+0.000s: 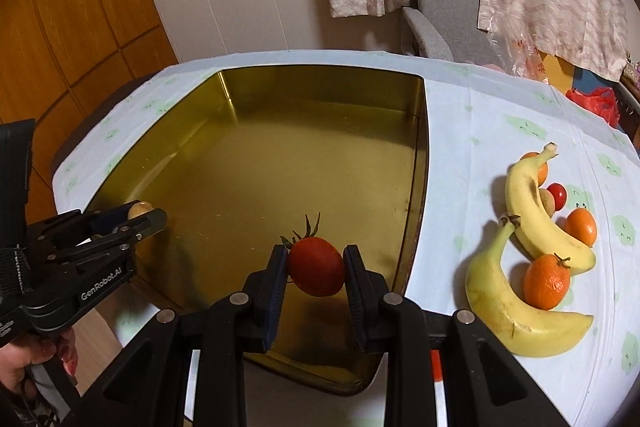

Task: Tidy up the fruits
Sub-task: 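Release the brown fruit and cherry tomato into the tin tray with both grippers, then move the right gripper to the lower banana and grasp its stem end, then lift the banana with the right gripper and carry it off the cloth, then grasp the mandarin orange with the left gripper while the right gripper holds the banana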

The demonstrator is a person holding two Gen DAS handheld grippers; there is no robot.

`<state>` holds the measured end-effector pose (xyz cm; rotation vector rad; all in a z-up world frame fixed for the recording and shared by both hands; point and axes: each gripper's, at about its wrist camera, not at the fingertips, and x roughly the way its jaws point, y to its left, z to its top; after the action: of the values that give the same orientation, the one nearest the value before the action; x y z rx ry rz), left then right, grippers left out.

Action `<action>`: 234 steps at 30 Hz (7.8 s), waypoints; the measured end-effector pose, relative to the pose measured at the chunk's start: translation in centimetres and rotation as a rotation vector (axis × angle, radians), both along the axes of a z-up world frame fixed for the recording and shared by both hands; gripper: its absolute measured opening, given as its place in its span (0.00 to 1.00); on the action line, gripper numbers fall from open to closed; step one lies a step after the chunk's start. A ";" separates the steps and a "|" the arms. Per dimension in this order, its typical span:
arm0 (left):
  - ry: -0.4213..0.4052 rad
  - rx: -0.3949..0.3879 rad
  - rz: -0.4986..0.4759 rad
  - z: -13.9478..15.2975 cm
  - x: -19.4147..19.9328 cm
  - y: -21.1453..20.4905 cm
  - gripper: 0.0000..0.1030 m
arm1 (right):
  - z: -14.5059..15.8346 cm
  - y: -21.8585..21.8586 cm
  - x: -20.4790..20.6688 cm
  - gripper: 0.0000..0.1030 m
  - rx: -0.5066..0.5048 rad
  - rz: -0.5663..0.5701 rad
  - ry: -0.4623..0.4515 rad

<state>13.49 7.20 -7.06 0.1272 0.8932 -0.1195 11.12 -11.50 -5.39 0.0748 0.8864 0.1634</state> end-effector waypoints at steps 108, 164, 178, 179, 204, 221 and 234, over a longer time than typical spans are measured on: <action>-0.094 -0.114 -0.247 3.0 -12.8 -9.9 1.00 | -1.6 -9.0 -4.4 0.34 -0.307 0.245 0.018; -0.076 -0.117 -0.404 3.4 -11.3 -17.7 0.97 | -2.4 -16.3 -9.1 0.35 0.001 -0.085 0.068; -0.039 -0.078 -0.460 2.7 -7.1 -26.8 0.97 | -2.5 -20.8 -11.8 0.36 0.042 -0.320 0.014; -0.037 -0.063 -0.460 2.4 -6.6 -27.5 0.96 | -2.7 -20.9 -11.9 0.36 0.055 -0.328 0.014; 0.029 0.014 -0.497 -2.1 -3.1 -31.7 0.39 | -3.4 -21.4 -12.4 0.37 0.116 -0.339 -0.009; 0.042 -0.166 -0.470 1.1 -5.2 -26.8 0.39 | -3.4 -20.8 -12.4 0.37 0.075 -0.354 -0.022; -0.036 -0.232 -0.412 5.1 -6.1 -20.5 0.39 | -3.3 -20.3 -12.3 0.36 0.039 -0.369 -0.022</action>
<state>7.37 -13.34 -1.95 0.0950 0.8017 -0.6004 -1.16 -31.83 -8.72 0.2708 0.8333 -0.1630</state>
